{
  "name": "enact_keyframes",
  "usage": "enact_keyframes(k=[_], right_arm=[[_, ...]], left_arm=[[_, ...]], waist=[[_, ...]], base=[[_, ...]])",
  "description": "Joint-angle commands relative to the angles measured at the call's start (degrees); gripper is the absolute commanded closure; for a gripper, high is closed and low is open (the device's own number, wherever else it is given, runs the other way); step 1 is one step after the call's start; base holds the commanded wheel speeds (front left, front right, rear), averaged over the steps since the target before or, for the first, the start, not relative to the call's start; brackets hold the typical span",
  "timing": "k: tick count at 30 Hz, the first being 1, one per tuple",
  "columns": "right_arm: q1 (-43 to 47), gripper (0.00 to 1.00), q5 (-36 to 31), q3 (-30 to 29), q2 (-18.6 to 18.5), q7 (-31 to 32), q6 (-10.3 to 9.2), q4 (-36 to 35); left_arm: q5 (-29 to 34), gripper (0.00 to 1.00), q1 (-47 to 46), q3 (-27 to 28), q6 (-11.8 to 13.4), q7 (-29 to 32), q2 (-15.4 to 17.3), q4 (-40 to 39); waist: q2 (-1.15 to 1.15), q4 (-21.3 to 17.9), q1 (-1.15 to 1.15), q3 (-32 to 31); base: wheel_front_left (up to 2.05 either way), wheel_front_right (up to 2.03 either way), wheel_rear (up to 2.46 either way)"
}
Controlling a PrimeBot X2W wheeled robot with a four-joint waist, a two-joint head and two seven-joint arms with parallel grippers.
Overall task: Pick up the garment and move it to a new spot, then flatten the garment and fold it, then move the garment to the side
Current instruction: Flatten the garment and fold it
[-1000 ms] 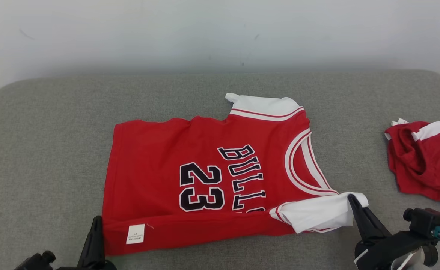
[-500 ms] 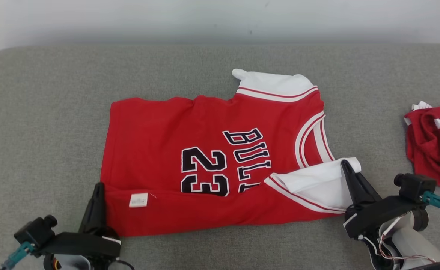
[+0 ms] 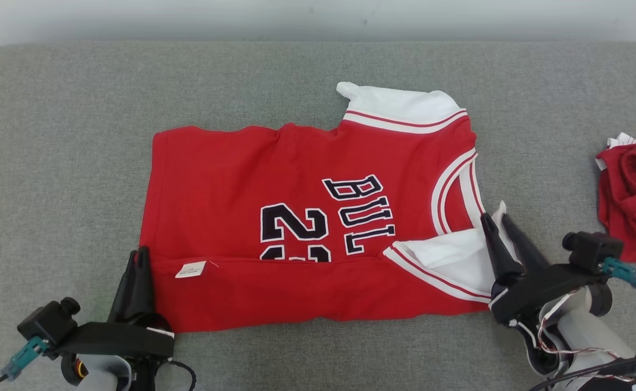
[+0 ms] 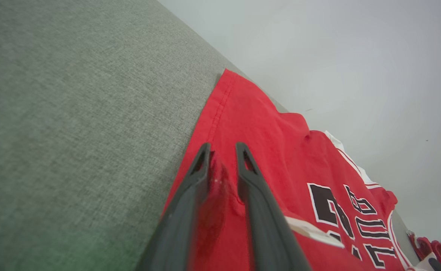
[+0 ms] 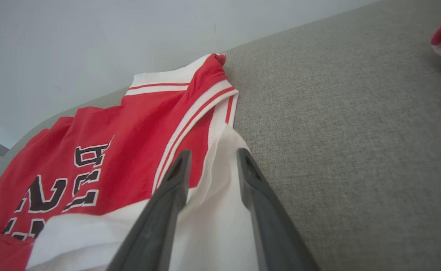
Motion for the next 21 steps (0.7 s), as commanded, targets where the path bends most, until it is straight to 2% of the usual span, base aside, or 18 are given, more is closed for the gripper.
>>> enact_keyframes(k=[1,6,10,21], right_arm=[[-0.51,0.00,0.26,-0.35,0.04,-0.32,-0.06,0.07],[-1.08,0.00,-3.92,-6.61,0.98,-0.34,-0.06,-3.19],[1.73,0.00,-7.65,-10.89,2.51,-0.27,-0.06,-4.56],[11.07,0.00,-13.74,-13.77,3.86,-0.28,-0.06,-6.23]], left_arm=[[0.46,0.00,0.00,0.13,-0.01,-0.19,0.10,-0.08],[3.26,0.00,0.16,2.42,-0.01,-0.19,-0.17,-2.67],[6.49,0.00,1.44,4.56,-0.01,-0.19,-0.88,-3.80],[19.38,0.00,8.27,9.53,0.00,-0.18,-2.04,-6.30]], waist=[[-0.01,0.02,0.00,0.03],[-0.01,-0.01,0.00,0.06],[-0.01,0.08,0.00,-0.64],[-0.01,-0.81,0.00,-5.04]], base=[[0.00,0.00,0.00],[0.00,0.00,0.00],[0.00,0.00,0.00],[0.00,0.00,0.00]])
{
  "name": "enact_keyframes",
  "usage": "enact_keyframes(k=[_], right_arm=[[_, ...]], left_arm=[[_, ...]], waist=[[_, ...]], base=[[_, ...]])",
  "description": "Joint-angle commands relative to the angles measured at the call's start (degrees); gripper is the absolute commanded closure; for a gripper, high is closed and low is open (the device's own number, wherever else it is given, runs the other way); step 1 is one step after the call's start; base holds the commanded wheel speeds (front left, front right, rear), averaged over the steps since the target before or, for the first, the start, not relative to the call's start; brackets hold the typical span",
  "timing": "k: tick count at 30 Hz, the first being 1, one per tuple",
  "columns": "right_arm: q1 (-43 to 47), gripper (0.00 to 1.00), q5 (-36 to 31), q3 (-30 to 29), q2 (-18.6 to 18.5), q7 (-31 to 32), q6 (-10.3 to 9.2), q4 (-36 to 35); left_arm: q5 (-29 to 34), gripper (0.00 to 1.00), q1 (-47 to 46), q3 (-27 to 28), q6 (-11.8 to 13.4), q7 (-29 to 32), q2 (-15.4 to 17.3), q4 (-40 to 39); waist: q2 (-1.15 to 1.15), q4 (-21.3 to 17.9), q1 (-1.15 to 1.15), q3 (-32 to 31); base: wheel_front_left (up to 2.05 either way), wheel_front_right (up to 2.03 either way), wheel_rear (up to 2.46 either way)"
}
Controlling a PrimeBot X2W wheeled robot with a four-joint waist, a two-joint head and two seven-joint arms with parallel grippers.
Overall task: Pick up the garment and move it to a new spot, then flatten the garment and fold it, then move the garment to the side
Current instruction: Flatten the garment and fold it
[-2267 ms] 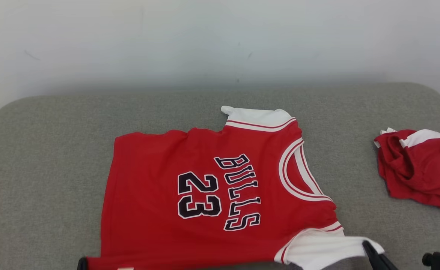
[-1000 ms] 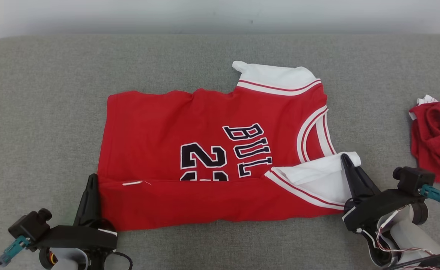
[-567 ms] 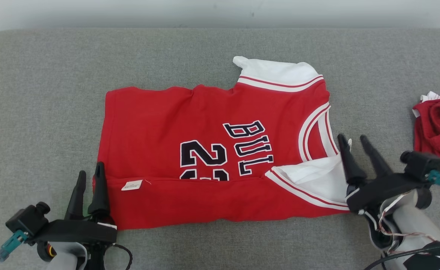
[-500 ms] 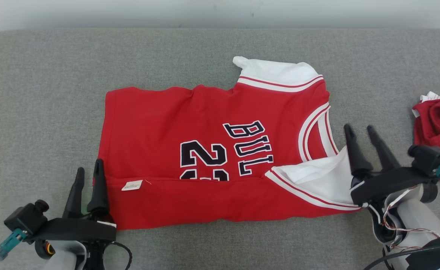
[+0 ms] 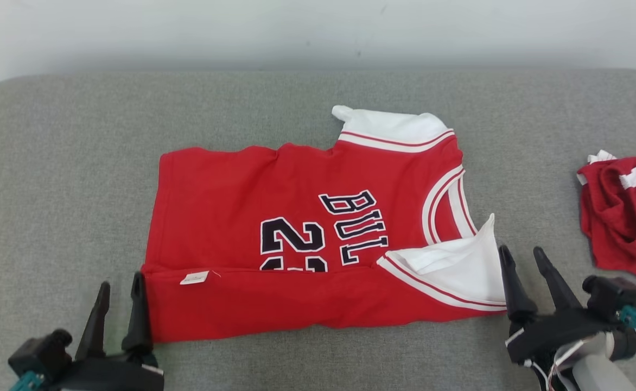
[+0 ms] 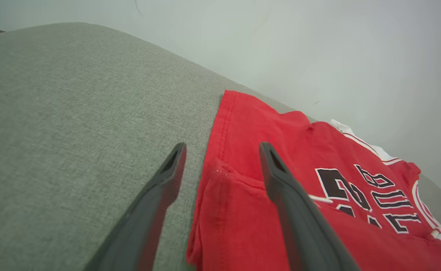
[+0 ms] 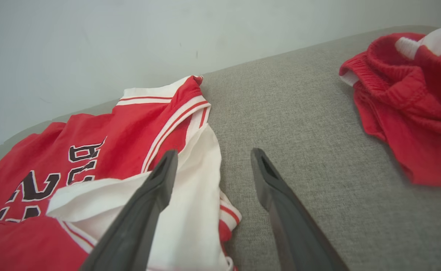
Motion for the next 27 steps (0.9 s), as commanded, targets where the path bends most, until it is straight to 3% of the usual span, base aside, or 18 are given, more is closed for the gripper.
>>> enact_keyframes(k=[1,7,12,23,25,26,27], right_arm=[[1.17,0.00,-0.78,-0.32,0.31,-0.08,-0.05,-0.36],[4.43,0.00,-8.85,-0.10,0.82,-0.08,-0.06,-3.15],[4.24,0.00,-14.05,2.37,1.05,-0.09,-0.06,-3.98],[1.69,0.02,-13.79,7.06,1.37,-0.09,-0.06,0.51],[1.54,0.18,-13.40,7.03,1.44,-0.09,-0.06,1.31],[1.52,0.35,-13.00,6.79,1.51,-0.09,-0.06,1.50],[1.51,0.60,-12.96,6.60,1.49,-0.09,-0.06,1.71]], left_arm=[[1.46,0.00,1.63,0.33,-0.01,-0.19,0.03,-0.51],[5.32,0.00,5.43,3.57,-0.01,-0.18,-0.69,-3.26],[2.47,0.00,6.90,3.04,-0.01,-0.19,-0.62,-3.34],[0.47,0.00,6.51,1.72,-0.01,-0.18,-0.66,-2.80],[0.20,0.00,6.62,1.68,-0.01,-0.19,-0.68,-2.81],[0.24,0.00,6.70,1.59,-0.01,-0.19,-0.68,-2.81],[0.39,0.00,6.76,1.56,-0.01,-0.19,-0.67,-2.84]], waist=[[0.00,-0.52,0.01,-1.12],[0.00,-0.65,0.01,-2.10],[0.00,0.61,0.01,-2.21],[0.00,3.73,0.01,-2.07],[0.00,3.99,0.01,-2.09],[0.00,4.09,0.01,-2.10],[0.00,4.17,0.01,-2.09]], base=[[0.00,0.00,0.00],[0.00,0.00,0.00],[0.00,0.00,0.00],[0.00,0.00,0.00],[0.00,0.00,0.00],[0.00,0.00,0.00],[0.00,0.00,0.00]])
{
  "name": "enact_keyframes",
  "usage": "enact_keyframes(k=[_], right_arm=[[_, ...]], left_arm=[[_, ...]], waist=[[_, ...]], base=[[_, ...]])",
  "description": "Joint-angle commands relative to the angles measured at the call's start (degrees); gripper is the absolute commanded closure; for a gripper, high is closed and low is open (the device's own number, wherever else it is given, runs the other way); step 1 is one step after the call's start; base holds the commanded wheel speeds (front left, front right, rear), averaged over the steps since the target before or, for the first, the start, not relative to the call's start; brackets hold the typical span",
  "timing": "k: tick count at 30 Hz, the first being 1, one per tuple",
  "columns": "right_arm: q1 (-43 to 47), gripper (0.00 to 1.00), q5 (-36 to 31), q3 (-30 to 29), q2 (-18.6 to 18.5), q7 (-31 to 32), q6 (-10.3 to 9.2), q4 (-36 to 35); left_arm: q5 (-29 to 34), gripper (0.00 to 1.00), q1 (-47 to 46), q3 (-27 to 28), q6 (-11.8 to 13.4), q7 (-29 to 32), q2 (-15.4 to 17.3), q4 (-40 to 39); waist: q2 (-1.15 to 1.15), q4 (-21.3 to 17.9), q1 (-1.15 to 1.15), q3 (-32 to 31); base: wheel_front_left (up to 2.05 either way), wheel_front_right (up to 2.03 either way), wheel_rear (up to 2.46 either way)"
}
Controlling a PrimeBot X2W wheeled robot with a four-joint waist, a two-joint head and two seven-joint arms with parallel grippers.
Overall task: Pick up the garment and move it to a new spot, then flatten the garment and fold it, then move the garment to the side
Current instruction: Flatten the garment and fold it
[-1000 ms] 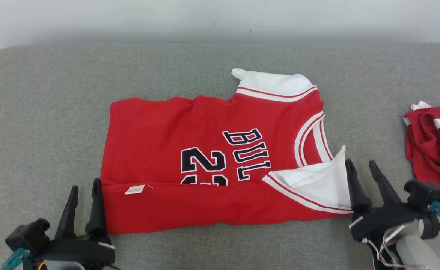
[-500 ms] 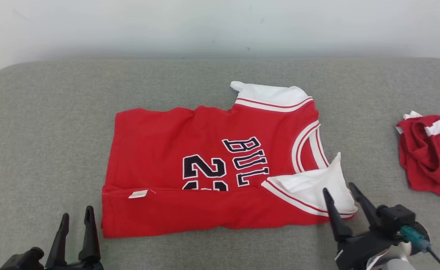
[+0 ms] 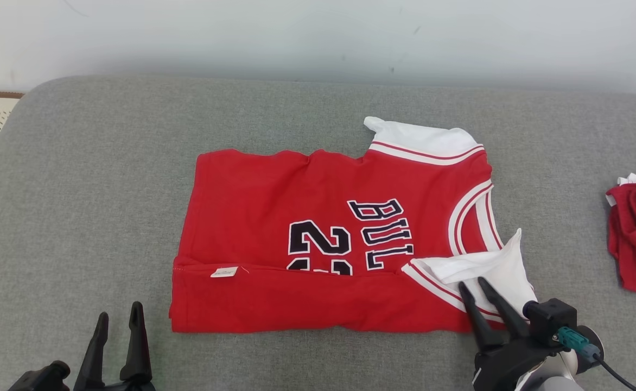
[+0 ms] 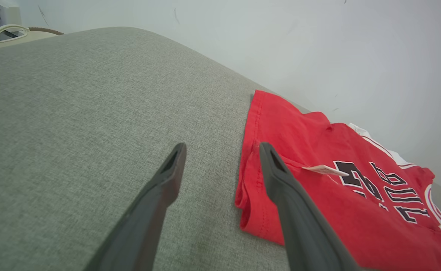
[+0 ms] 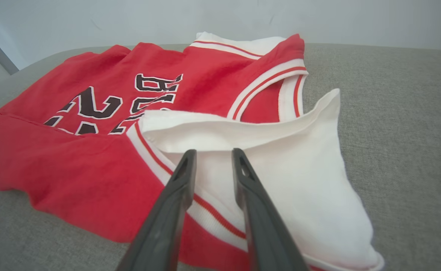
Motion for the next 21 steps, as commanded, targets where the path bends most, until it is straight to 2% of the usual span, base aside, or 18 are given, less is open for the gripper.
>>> enact_keyframes(k=[1,14,21], right_arm=[[-0.12,0.98,0.12,0.02,-0.06,-0.08,-0.06,0.40],[-0.54,1.00,1.62,-0.75,0.14,-0.09,-0.06,3.31],[-2.31,1.00,0.90,-1.39,0.61,-0.09,-0.06,4.52]], left_arm=[[-0.06,0.00,0.64,0.03,-0.01,-0.19,0.07,0.09],[-1.25,0.00,-0.29,-0.72,-0.01,-0.19,0.06,0.42],[-1.76,0.00,-1.42,-2.88,-0.01,-0.19,0.04,-0.55]], waist=[[0.00,0.15,0.00,0.00],[0.00,0.86,0.00,0.93],[0.00,2.20,0.00,2.23]], base=[[0.00,0.00,0.00],[0.00,0.00,0.00],[0.00,0.00,0.00]])
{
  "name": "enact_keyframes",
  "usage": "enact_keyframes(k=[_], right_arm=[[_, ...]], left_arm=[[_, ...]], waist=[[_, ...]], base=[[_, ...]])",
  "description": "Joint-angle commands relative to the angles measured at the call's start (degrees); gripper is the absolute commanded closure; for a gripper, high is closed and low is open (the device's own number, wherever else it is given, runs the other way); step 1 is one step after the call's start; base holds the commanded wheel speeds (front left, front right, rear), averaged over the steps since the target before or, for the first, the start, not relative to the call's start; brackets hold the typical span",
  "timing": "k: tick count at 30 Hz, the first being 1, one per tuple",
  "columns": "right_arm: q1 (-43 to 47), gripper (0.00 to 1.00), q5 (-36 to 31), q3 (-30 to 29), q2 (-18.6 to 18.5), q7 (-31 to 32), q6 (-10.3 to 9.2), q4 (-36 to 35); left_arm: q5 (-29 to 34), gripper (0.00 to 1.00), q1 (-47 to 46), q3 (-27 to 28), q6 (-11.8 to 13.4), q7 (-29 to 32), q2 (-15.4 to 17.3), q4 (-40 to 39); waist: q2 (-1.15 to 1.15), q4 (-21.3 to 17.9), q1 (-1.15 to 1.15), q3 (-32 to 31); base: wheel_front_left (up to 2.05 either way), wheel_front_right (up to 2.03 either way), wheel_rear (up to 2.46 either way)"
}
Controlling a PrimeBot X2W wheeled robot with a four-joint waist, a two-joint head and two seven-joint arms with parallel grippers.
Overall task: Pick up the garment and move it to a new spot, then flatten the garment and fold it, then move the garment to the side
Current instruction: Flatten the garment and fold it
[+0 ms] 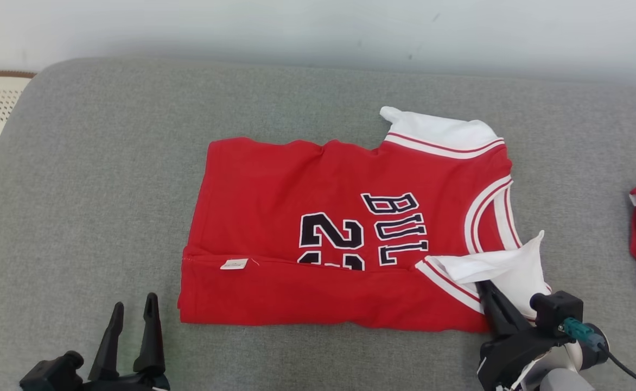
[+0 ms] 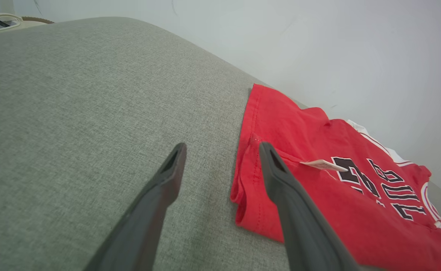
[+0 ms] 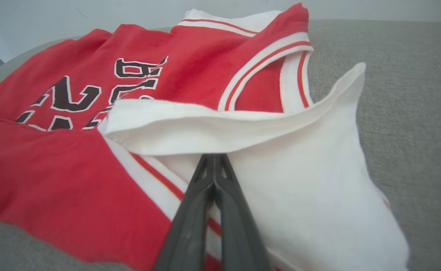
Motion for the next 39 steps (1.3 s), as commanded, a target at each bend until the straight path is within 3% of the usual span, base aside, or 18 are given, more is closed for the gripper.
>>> enact_keyframes(k=[1,20,26,27,28,29,30,39], right_arm=[[-0.60,1.00,-0.55,-0.26,0.25,-0.09,-0.06,0.32],[-13.94,1.00,0.61,2.94,1.42,0.93,-0.06,8.45],[-12.54,1.00,1.82,2.24,1.22,0.06,-0.06,9.58],[-11.87,0.92,2.02,1.86,1.21,-0.03,-0.06,9.42],[-11.01,0.45,2.20,1.32,1.05,-0.06,-0.06,9.05],[-10.15,0.10,2.20,0.95,0.93,-0.11,-0.06,8.50],[-9.30,0.00,2.30,0.23,0.77,-0.13,-0.06,7.39],[2.67,0.00,0.15,-7.03,0.84,-0.08,-0.05,-1.43]], left_arm=[[0.04,0.00,-0.65,-0.22,-0.01,-0.19,0.02,-0.25],[-0.79,0.00,-2.34,-2.71,-0.01,-0.19,0.04,-0.81],[0.01,0.00,-0.88,-1.69,-0.01,-0.19,0.05,-0.33],[0.16,0.00,-0.56,-1.31,-0.01,-0.18,0.06,-0.21],[0.34,0.00,-0.33,-1.23,-0.01,-0.19,0.03,-0.10],[0.65,0.00,-0.16,-0.92,-0.01,-0.19,0.02,-0.01],[0.70,0.00,0.12,-0.61,-0.01,-0.18,0.03,0.00],[0.66,0.00,1.94,1.16,-0.01,-0.19,0.03,-0.62]], waist=[[0.00,0.52,-0.01,0.53],[0.00,2.27,-0.01,1.88],[0.00,1.05,-0.01,0.58],[0.00,0.62,-0.01,0.16],[0.00,0.26,-0.01,-0.17],[0.00,-0.23,-0.01,-0.58],[0.00,-0.70,-0.01,-0.93],[0.00,-5.04,-0.01,-2.03]], base=[[0.00,0.00,0.00],[0.00,0.00,0.00],[0.00,0.00,0.00],[0.00,0.00,0.00],[0.00,0.00,0.00],[0.00,0.00,0.00],[0.00,0.00,0.00],[0.00,0.00,0.00]])
